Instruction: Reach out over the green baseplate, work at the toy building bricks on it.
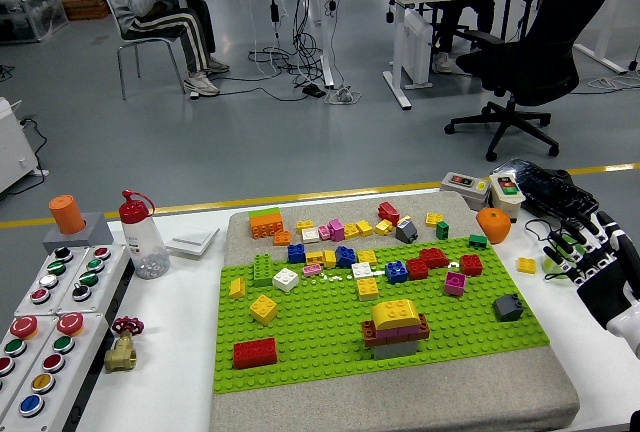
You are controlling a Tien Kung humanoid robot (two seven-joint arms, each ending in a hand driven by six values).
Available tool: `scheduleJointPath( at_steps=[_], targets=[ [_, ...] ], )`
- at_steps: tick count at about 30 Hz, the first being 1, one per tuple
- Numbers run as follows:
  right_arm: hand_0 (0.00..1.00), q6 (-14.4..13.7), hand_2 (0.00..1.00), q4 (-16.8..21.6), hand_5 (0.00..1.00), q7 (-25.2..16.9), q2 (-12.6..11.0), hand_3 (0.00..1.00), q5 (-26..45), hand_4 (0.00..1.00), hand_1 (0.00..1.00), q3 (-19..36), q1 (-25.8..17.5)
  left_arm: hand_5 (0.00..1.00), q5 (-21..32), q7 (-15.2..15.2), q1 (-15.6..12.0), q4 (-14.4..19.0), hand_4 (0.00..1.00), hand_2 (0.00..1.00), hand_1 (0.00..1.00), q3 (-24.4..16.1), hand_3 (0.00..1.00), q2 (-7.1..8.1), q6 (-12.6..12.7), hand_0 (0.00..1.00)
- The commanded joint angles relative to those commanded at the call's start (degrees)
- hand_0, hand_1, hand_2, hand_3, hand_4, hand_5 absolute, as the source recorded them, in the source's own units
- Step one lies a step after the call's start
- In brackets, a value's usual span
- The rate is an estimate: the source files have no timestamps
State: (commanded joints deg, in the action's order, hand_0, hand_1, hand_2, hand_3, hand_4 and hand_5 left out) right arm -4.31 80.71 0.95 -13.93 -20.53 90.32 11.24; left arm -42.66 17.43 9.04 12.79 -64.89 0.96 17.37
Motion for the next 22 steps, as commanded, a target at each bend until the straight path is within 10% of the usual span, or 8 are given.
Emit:
scheduleJointPath(
  at_steps=[22],
  targets=[
    [0.806,-2.42,0.753,-0.3,0.495,-2.64,0.48,0.738,7.29,0.598,0.762,1.36,0.16,0.998,-0.13,-0.14,0.31,-0.18,0.402,0.616,0.613,0.1,0.495,0.02,-0.69,0.658]
  ],
)
